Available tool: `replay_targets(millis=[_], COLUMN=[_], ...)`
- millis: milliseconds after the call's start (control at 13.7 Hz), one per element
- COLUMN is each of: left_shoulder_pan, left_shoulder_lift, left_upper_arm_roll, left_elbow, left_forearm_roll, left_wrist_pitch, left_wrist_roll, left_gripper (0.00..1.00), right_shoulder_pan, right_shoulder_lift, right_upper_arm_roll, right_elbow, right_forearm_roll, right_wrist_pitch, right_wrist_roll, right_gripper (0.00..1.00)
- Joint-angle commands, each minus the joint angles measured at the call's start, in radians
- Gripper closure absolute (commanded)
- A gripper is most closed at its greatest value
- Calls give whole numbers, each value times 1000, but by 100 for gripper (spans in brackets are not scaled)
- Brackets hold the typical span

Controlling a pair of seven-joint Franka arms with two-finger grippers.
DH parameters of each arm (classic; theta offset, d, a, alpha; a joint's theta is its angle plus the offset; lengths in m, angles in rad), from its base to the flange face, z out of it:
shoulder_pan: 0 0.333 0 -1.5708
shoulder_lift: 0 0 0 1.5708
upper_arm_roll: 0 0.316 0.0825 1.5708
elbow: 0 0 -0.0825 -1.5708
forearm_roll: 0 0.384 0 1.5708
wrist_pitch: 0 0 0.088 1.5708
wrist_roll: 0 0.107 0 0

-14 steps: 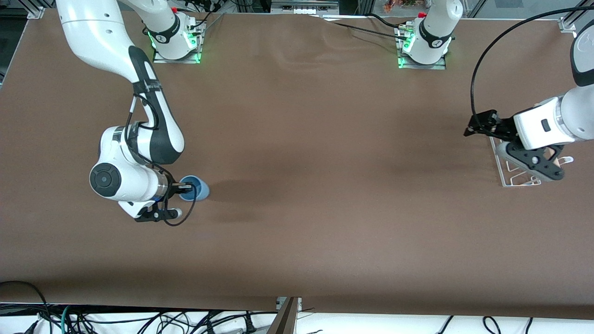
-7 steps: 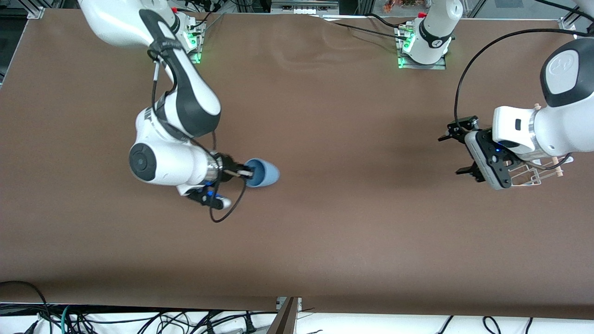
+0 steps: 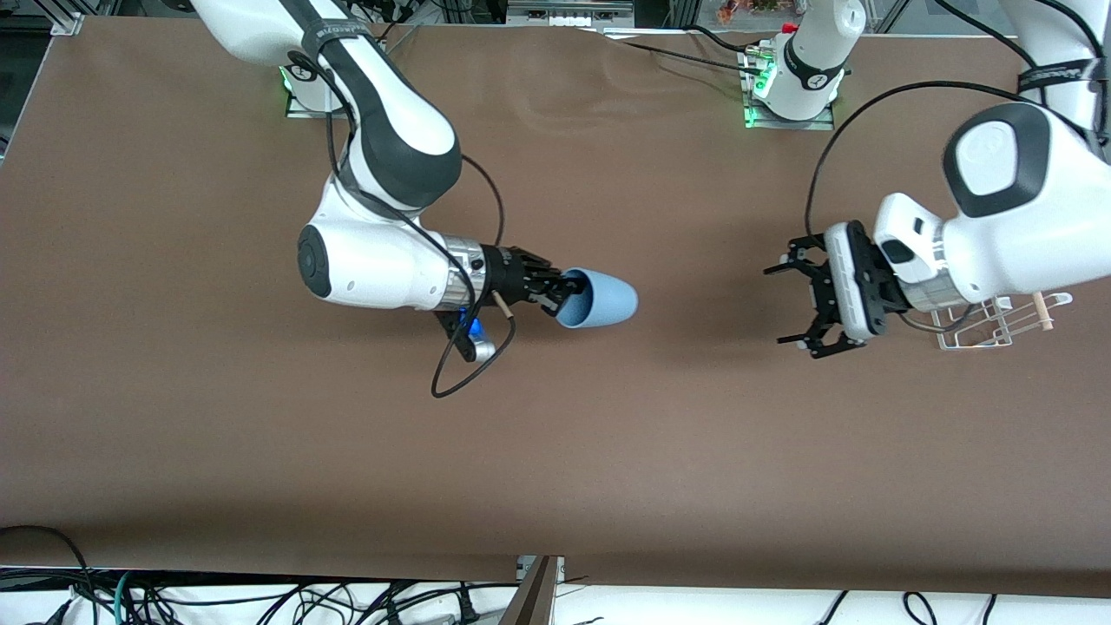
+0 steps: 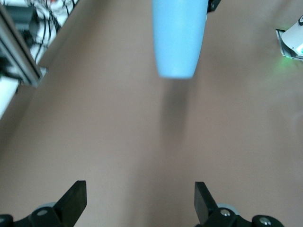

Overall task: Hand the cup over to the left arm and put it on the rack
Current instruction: 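Lift the cup with the right gripper while the left gripper approaches, then close the left gripper on the cup held by the right gripper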

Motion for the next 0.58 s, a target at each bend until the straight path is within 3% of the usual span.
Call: replay_targets(millis=[0, 146, 510], left_shoulder_pan=[-8, -9, -34], left_shoulder_lift=[-71, -137, -142], left_upper_arm_roll=[-71, -134, -182], left_elbow=[-125, -227, -237], left_forearm_roll=[-65, -112, -112], left_wrist_pitch=[147, 269, 349], left_wrist_roll=[97, 93, 82], left_gripper=[0, 0, 0], right_shoulder_pan=[24, 29, 29], right_shoulder_lift=[13, 15, 16], right_upper_arm_roll=[6, 6, 6], right_elbow=[49, 55, 57], right_forearm_roll=[62, 64, 64], right_wrist_pitch=[49, 66, 66], right_wrist_roll=[83, 83, 82], right_gripper=[100, 100, 100])
